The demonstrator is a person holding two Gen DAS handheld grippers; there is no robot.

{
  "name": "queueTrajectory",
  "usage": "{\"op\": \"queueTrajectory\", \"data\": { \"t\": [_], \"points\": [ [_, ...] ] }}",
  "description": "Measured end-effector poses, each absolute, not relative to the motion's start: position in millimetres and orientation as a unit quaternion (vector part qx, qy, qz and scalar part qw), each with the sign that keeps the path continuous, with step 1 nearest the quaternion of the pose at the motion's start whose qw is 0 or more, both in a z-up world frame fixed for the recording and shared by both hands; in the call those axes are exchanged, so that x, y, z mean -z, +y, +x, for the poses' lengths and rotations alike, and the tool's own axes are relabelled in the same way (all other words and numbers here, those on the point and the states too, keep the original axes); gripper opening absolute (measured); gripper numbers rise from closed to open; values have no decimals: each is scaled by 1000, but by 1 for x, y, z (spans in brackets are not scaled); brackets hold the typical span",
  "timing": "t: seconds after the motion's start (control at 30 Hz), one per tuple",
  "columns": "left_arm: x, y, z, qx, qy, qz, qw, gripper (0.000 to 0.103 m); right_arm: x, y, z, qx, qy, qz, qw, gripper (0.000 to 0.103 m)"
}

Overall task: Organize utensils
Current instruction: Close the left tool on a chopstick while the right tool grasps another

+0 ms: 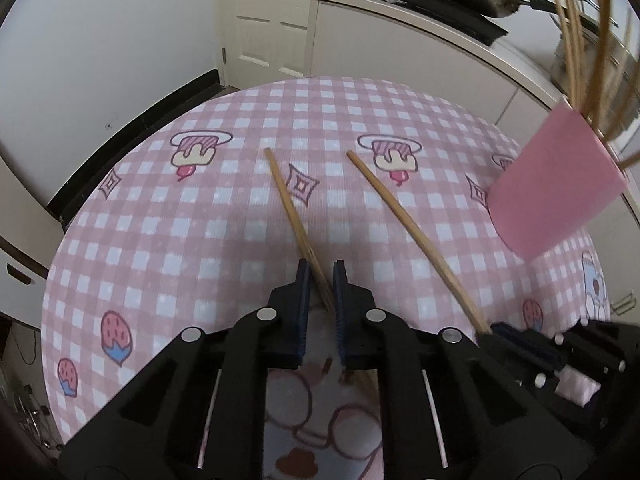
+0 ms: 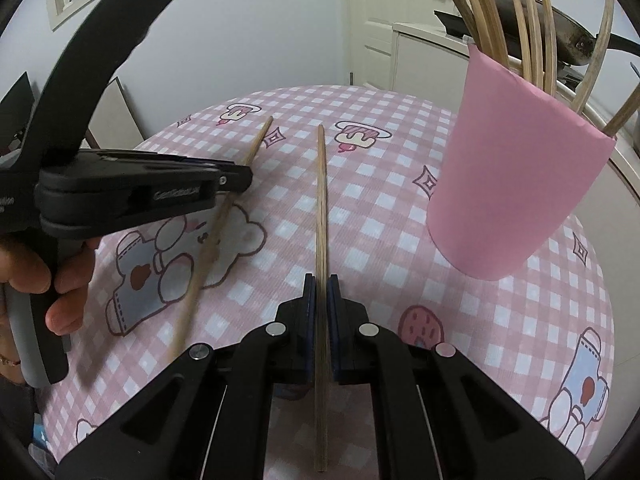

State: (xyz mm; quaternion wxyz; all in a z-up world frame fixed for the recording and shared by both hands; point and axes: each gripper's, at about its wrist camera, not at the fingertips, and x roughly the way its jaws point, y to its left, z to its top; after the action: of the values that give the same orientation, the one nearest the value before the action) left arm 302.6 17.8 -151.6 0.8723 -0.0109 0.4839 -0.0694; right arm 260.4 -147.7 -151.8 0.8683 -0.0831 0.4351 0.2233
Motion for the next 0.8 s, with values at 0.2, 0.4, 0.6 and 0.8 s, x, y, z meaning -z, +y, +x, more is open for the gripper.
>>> {"op": "queueTrajectory", "data": {
  "t": [0.2, 0.4, 0.6, 0.8],
  "points": [
    [151, 29, 269, 83, 486, 8, 870, 7, 151, -148, 249, -239, 446, -80, 859, 5],
    [150, 35, 241, 91, 488, 24, 868, 7, 149, -141, 234, -246, 459, -98, 848, 5],
    [148, 38, 246, 84, 490, 2, 868, 7, 150, -134, 235, -242, 459, -100, 849, 5],
    [144, 34, 261, 83, 488, 6, 869, 8, 151, -127, 252, -241, 457, -91, 852, 8]
  ]
}}
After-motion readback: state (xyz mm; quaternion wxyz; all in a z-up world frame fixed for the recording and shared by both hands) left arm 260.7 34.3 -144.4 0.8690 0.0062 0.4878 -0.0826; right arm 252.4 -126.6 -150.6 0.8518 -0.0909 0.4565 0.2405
